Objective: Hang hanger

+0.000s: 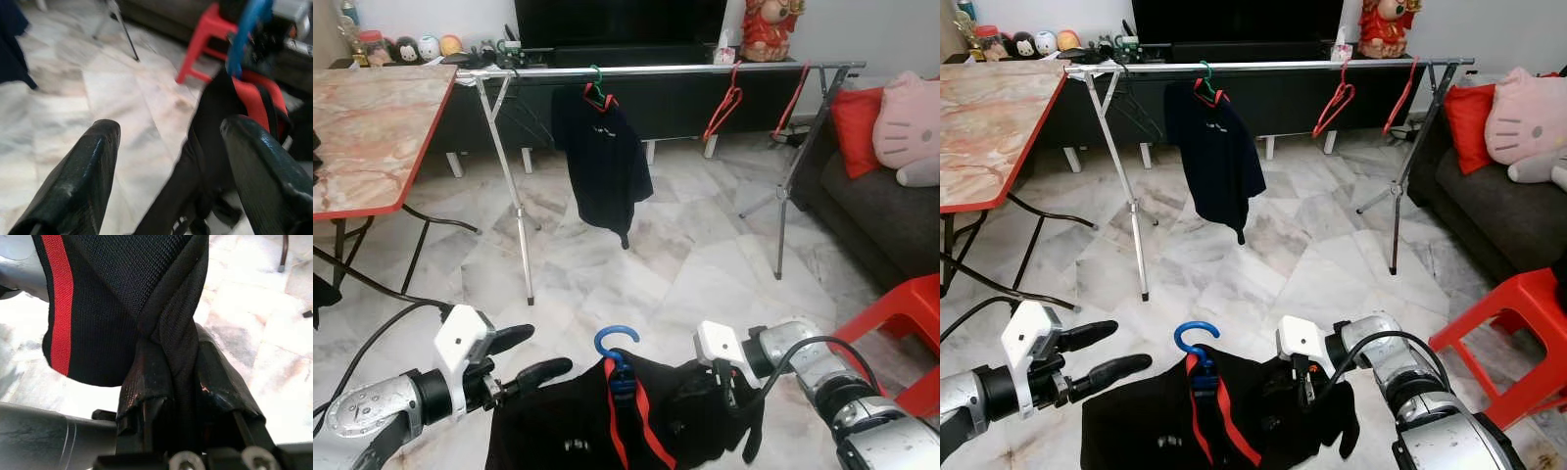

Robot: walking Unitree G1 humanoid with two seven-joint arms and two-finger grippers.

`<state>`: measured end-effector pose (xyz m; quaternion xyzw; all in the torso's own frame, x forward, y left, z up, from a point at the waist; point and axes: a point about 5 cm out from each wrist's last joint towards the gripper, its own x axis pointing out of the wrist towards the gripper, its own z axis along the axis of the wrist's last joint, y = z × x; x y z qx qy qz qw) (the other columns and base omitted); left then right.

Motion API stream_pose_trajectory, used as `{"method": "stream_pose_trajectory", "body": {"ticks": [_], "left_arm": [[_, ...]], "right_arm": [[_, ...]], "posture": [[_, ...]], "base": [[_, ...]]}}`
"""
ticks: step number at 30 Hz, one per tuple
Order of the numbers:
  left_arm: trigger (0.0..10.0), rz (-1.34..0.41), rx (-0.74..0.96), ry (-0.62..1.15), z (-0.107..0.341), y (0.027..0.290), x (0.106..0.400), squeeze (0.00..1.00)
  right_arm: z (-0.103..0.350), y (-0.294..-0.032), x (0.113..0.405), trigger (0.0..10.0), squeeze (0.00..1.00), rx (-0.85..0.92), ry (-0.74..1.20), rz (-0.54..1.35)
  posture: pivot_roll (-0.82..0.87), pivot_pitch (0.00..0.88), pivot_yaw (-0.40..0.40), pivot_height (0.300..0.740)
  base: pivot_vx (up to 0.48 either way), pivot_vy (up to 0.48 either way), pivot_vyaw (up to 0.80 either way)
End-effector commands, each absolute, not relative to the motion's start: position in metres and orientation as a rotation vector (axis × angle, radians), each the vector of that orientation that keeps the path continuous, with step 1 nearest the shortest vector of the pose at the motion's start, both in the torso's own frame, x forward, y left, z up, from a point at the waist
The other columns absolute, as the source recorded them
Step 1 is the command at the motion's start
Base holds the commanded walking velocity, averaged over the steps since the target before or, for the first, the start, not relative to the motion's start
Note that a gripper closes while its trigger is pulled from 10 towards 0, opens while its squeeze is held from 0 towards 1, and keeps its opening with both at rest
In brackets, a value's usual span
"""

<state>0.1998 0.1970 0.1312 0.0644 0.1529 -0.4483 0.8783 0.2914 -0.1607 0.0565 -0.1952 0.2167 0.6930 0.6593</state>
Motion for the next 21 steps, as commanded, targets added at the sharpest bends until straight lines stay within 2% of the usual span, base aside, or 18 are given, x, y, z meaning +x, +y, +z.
{"method": "stream_pose_trajectory", "body": {"ticks": [1, 5, 8, 21], "left_arm": [[10.0, -0.985, 0.152, 0.375, 0.122, 0.195, 0.193, 0.0], [10.0, -1.046, 0.149, 0.458, 0.108, 0.192, 0.182, 0.0], [10.0, -0.982, 0.214, 0.482, 0.096, 0.195, 0.191, 0.0], [10.0, -0.942, 0.198, 0.449, 0.09, 0.19, 0.203, 0.0]], "right_arm": [[0.061, -0.158, 0.293, 0.0, 0.0, -0.444, 0.447, 1.583], [0.062, -0.156, 0.292, 0.0, 0.0, -0.452, 0.434, 1.603], [0.064, -0.154, 0.293, 0.0, 0.0, -0.455, 0.42, 1.627], [0.069, -0.152, 0.292, 0.0, 0.0, -0.457, 0.397, 1.7]], "posture": [[-0.05, 0.0, -0.037, 0.74], [-0.05, 0.0, -0.034, 0.74], [-0.06, 0.0, -0.031, 0.74], [-0.07, 0.0, -0.029, 0.74]], "base": [[0.0, 0.0, 0.0], [0.0, 0.0, 0.0], [0.0, 0.0, 0.0], [0.0, 0.0, 0.0]]}}
